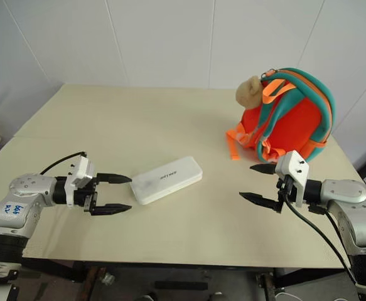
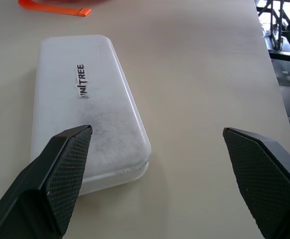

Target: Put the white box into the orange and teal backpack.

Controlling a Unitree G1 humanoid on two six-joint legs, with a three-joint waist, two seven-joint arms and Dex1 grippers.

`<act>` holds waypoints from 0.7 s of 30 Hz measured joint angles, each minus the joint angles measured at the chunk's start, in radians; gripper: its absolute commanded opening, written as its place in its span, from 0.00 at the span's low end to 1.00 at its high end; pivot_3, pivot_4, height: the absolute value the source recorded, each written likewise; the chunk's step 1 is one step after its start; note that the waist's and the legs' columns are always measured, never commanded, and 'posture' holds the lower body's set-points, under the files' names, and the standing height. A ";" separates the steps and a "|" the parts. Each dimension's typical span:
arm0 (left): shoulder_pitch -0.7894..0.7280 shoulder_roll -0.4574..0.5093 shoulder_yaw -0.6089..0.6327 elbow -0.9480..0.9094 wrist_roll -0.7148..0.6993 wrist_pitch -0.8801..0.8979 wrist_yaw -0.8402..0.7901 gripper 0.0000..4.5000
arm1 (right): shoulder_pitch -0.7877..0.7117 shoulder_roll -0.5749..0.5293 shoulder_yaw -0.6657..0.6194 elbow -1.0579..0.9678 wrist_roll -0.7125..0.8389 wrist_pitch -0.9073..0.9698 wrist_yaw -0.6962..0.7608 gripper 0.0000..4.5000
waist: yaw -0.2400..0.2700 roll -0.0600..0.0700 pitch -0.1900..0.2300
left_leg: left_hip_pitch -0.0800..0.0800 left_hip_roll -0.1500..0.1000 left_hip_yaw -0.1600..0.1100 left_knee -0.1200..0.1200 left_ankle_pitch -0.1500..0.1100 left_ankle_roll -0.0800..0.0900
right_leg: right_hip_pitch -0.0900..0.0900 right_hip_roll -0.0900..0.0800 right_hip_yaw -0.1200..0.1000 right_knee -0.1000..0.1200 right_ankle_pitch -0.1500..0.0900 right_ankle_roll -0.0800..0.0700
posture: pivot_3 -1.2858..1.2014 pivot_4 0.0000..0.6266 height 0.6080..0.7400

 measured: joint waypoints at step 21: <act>0.348 0.073 0.248 -0.066 0.014 0.019 0.242 0.34 | -0.576 0.373 0.296 0.948 -0.328 -0.433 0.032 0.36 | -0.040 0.001 0.001 | 0.001 0.001 0.003 -0.002 0.000 0.000 | -0.001 -0.001 0.001 0.002 0.000 0.000 | 0.52 0.24 1.00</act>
